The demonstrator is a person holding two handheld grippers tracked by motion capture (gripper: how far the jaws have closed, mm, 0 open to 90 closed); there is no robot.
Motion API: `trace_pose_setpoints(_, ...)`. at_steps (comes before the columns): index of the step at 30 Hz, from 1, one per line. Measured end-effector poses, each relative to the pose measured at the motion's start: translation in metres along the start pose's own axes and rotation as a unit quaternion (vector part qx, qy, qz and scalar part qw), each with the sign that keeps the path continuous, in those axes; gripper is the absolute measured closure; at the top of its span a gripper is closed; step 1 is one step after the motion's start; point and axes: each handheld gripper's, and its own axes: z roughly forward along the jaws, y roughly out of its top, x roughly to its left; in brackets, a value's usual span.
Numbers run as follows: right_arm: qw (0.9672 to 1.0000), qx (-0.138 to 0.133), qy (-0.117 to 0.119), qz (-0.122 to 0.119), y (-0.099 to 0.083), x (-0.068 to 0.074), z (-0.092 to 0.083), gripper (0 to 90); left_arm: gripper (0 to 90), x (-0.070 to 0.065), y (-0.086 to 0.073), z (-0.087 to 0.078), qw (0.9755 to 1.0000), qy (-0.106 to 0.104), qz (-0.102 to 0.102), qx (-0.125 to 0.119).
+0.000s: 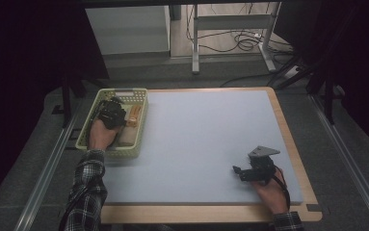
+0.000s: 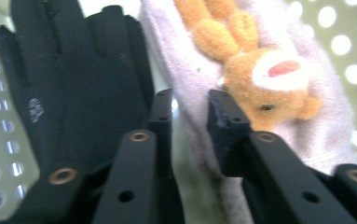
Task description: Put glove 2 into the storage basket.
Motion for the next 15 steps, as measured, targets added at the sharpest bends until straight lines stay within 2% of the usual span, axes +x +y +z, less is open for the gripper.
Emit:
trace_pose_setpoints(8,1.0000,0.000,-0.001,0.000,0.000,0.000,0.000,16.1,48.7,0.009,-0.009,-0.015,0.9994,0.014,-0.009,-0.031)
trace_pose_setpoints(11,1.0000,0.000,0.000,0.000,0.000,0.000,0.000,16.1,43.0,0.012,-0.014,-0.020,0.9987,0.010,-0.016,-0.048)
trace_pose_setpoints(15,1.0000,0.000,-0.001,0.000,0.000,0.000,0.000,16.1,36.1,0.013,-0.019,-0.025,0.9976,-0.005,-0.020,-0.066)
